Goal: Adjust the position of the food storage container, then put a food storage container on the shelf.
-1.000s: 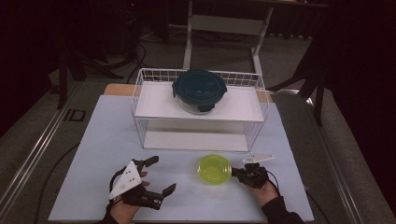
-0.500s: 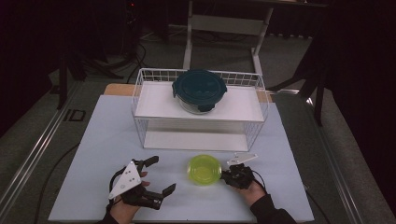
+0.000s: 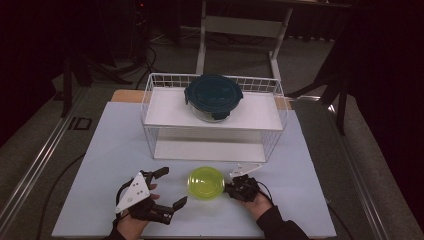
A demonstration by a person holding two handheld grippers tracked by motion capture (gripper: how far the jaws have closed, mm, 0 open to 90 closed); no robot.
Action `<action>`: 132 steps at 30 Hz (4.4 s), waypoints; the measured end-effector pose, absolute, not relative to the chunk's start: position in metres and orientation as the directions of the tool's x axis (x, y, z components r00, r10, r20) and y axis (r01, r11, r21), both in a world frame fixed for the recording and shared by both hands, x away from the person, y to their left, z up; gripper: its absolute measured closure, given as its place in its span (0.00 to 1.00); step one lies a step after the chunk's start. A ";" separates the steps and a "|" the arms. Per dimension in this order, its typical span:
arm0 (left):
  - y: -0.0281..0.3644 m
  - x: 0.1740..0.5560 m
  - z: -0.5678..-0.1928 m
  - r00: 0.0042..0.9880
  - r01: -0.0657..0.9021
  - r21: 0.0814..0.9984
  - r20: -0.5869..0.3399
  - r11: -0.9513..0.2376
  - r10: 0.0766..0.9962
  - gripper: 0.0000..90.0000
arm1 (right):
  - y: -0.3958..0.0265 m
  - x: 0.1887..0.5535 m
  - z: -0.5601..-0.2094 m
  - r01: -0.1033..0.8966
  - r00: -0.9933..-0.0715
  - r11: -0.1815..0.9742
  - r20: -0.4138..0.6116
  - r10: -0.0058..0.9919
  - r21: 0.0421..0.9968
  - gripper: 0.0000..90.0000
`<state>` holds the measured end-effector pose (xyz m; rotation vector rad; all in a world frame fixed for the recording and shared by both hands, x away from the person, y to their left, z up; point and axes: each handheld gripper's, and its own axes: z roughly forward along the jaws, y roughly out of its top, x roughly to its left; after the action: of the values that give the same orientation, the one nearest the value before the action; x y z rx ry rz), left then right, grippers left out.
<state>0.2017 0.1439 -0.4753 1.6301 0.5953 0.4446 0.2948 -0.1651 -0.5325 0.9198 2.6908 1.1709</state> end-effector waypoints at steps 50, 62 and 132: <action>0.140 0.236 -0.459 0.769 0.330 0.934 -0.181 -0.139 0.613 0.02 | -0.184 0.265 -0.460 0.355 -0.784 0.357 0.068 0.616 0.864 0.19; 0.135 0.253 -0.472 0.708 0.490 0.860 -0.295 -0.145 0.642 0.02 | -0.166 0.278 -0.473 0.489 -0.732 0.318 0.184 0.656 0.812 0.11; 0.133 0.256 -0.408 0.623 0.645 0.764 -0.513 -0.017 0.591 0.92 | -0.176 0.271 -0.398 0.678 -0.654 0.173 0.478 0.587 0.715 0.91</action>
<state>0.2558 0.1331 -0.4085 1.6865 1.0258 -0.0588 0.2712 -0.1755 -0.3977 1.3389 2.4745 1.5950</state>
